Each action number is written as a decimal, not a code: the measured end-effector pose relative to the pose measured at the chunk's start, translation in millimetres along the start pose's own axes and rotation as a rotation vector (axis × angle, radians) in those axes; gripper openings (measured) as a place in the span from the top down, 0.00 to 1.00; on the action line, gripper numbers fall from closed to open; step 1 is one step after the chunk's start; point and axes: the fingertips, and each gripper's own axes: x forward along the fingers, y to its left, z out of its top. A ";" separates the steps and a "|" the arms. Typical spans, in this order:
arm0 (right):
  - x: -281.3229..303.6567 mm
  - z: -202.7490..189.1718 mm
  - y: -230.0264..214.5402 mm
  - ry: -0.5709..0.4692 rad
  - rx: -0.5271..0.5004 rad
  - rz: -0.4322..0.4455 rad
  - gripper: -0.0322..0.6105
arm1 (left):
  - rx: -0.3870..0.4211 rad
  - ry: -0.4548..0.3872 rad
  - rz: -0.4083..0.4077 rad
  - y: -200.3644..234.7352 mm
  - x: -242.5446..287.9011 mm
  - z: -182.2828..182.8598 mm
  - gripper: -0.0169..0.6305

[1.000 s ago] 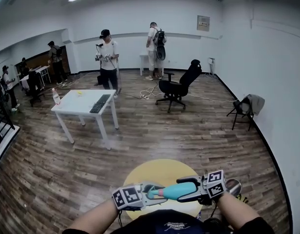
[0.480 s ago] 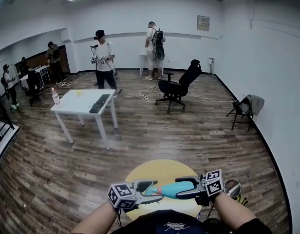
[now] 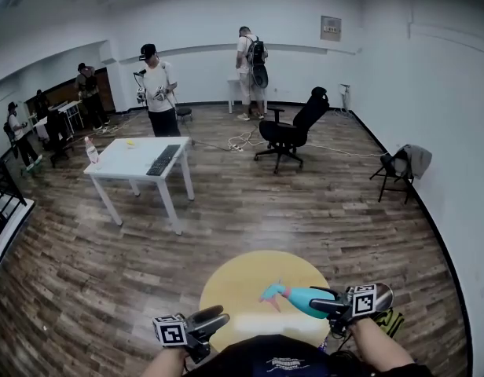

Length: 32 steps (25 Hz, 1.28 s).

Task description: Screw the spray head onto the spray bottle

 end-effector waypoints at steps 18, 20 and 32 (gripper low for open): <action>82.1 -33.9 77.5 0.400 -0.305 0.133 0.23 | 0.580 0.659 -0.165 -64.1 80.7 -59.1 0.62; 83.1 -38.7 82.9 0.525 -0.469 0.103 0.23 | 0.682 0.741 -0.140 -58.2 84.7 -74.0 0.71; 81.9 -32.7 82.8 0.436 -0.439 0.096 0.21 | 0.698 0.709 -0.136 -56.0 84.9 -73.2 0.76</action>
